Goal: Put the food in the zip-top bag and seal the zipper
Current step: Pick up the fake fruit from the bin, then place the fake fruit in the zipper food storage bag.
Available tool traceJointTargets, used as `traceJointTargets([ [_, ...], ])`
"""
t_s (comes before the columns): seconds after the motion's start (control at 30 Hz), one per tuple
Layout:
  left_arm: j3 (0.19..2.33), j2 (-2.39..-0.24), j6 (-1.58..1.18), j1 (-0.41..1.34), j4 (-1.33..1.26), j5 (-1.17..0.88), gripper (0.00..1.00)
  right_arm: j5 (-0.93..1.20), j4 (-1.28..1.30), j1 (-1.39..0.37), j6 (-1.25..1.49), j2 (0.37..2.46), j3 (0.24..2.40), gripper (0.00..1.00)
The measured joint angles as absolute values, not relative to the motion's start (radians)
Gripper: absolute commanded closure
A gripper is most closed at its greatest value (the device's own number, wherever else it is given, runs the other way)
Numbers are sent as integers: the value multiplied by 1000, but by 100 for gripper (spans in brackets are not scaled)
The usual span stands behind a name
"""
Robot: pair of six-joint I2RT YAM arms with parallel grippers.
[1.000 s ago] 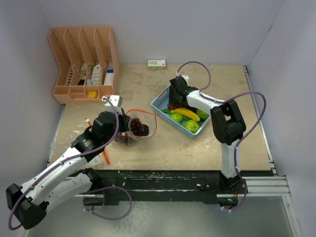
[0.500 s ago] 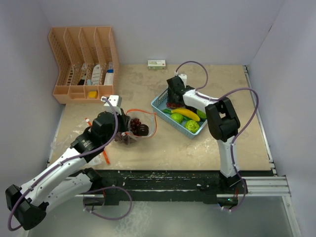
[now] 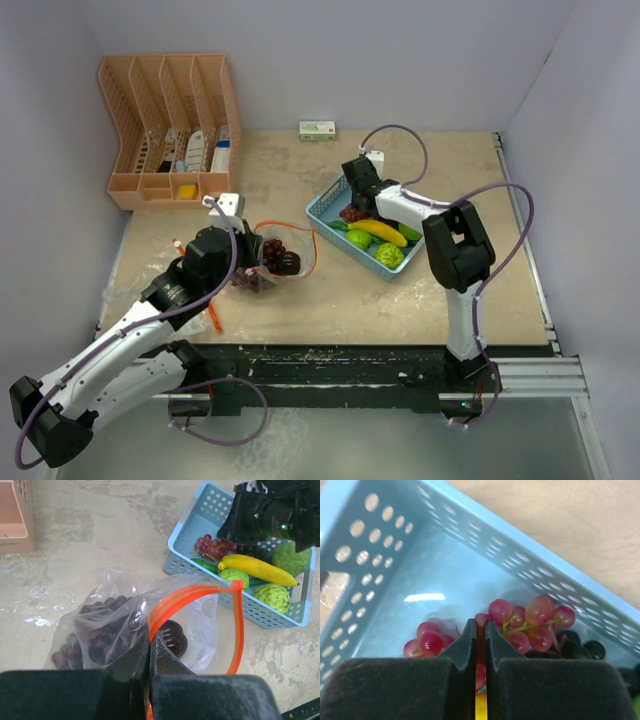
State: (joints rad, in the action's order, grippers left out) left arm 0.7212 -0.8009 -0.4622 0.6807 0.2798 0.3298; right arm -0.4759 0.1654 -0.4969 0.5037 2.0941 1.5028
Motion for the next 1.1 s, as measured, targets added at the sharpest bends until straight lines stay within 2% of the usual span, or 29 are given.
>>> traceJointTargets([
  [0.33, 721, -809, -463, 681, 283, 342, 100, -450, 209, -510, 469, 1831, 1392, 100],
  [0.57, 722, -887, -470, 681, 244, 341, 100, -353, 181, -522, 423, 1608, 1365, 100],
  [0.9, 794, -985, -471, 681, 226, 322, 100, -52, 122, -588, 369, 1318, 1219, 100],
  [1.1, 819, -1027, -471, 681, 217, 304, 100, 217, 25, -642, 370, 1213, 1139, 100],
])
